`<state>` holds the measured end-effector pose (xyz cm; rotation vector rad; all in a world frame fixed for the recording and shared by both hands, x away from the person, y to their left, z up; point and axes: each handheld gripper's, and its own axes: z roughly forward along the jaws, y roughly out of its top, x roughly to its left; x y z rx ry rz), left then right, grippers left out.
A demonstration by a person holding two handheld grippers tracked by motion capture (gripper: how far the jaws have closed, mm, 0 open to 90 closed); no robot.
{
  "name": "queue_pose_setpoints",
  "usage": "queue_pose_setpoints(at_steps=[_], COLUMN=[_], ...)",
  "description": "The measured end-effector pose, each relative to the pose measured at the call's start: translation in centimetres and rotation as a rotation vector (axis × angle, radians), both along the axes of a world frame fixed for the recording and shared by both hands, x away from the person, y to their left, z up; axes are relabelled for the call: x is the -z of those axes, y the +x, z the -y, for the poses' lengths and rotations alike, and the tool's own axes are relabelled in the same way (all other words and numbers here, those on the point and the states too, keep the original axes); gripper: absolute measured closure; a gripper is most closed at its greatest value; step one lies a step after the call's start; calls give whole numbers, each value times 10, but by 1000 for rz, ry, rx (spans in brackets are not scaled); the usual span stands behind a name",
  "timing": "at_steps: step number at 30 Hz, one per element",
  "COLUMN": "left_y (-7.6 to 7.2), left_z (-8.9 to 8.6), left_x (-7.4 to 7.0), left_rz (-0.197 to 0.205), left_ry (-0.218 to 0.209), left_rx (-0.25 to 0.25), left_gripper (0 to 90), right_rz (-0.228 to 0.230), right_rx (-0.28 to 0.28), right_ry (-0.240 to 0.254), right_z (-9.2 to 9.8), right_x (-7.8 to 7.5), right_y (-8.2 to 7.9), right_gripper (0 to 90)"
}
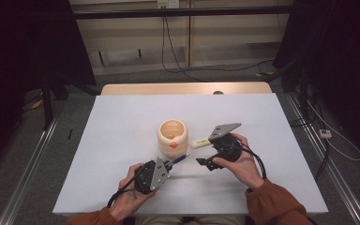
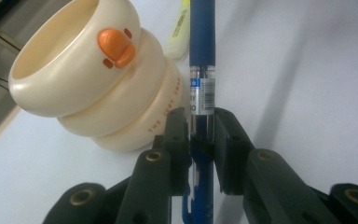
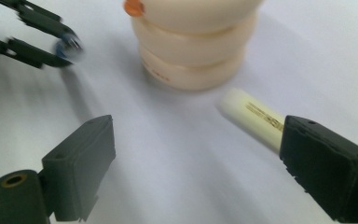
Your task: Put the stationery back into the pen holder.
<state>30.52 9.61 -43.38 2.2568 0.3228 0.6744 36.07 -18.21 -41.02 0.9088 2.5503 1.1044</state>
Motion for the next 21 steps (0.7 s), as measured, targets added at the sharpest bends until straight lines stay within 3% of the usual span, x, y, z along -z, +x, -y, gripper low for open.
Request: queue_pose_setpoints(at_steps=[6,13,15,18,21], left_y=[3,8,12,16,20], left_z=[-12,-25,-30,-35,-39], left_x=[-8,-20,-24,-29,-35], left_rz=[-108,-189,-236,-251,-242], left_ry=[-149,-312,-379,-421,-442], left_rx=[-6,-30,-40,-56,-68], left_gripper=[771,771,771,771,771], right_rz=[21,71,71,71,91], right_rx=[94,183,203,205,227], right_ry=[43,71,94,108,114], right_z=[28,55,61,66,68], right_x=[8,17,19,22,24], right_y=[-8,-21,-24,-29,-33], right_gripper=[100,87,69,56,57])
